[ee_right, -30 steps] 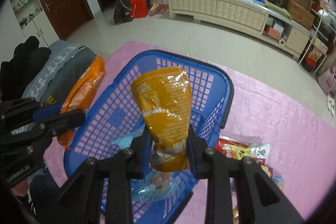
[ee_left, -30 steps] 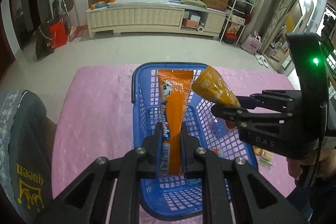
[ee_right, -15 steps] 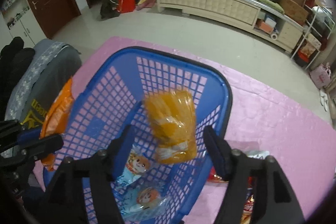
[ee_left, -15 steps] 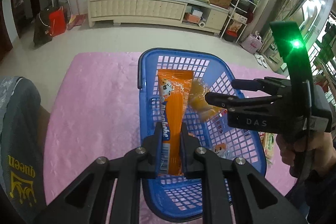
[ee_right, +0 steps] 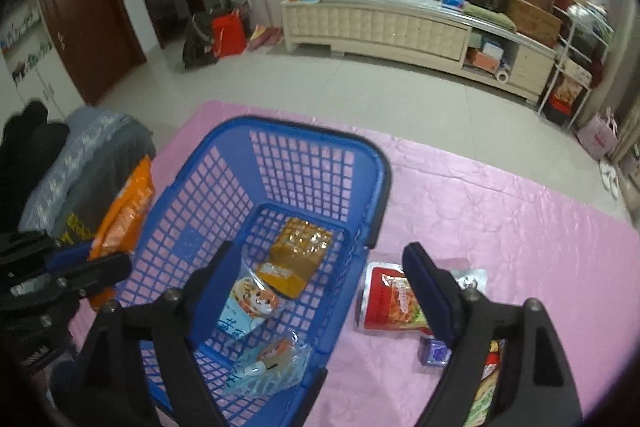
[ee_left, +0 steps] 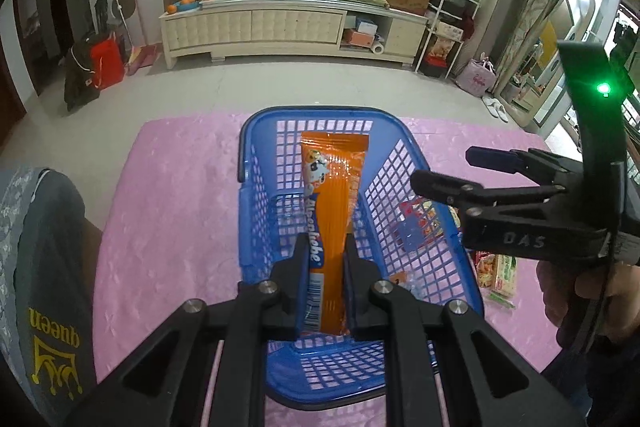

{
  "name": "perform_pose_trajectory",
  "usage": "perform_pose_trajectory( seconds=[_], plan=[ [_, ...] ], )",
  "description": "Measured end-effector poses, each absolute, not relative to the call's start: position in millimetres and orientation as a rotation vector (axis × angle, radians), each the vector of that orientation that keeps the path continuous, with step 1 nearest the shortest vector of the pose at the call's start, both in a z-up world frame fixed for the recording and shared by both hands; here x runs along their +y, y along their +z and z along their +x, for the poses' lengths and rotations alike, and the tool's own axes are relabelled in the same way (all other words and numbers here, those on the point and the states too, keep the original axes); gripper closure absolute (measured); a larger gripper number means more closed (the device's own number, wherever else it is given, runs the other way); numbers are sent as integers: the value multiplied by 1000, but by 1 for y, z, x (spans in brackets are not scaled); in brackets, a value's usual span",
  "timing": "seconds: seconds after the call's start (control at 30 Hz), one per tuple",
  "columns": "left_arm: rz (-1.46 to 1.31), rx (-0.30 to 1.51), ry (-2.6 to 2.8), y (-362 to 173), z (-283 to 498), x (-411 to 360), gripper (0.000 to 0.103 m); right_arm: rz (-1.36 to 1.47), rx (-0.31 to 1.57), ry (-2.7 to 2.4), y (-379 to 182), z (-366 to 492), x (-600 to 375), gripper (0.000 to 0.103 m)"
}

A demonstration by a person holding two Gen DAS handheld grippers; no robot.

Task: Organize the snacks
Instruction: 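Carry both snacks over the blue basket and release them inside, then withdraw both open grippers from the basket back toward the remaining snacks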

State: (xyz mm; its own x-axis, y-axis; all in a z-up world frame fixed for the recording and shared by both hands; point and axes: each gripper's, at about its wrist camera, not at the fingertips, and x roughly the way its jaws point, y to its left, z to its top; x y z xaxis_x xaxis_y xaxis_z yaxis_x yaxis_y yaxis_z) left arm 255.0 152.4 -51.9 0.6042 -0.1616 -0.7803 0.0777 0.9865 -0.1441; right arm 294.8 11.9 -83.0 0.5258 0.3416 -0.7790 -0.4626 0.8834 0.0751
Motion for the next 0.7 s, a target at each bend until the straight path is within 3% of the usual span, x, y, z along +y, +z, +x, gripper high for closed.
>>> perform_pose_trajectory(
  seconds=[0.17,0.7],
  plan=[
    [-90,917,-157,-55,264,144,90,-73,871,455,-83,300,-4,17],
    [-92,1014,-209,-100,309,121,90,-194,848,416,-102,308,-18,17]
  ],
)
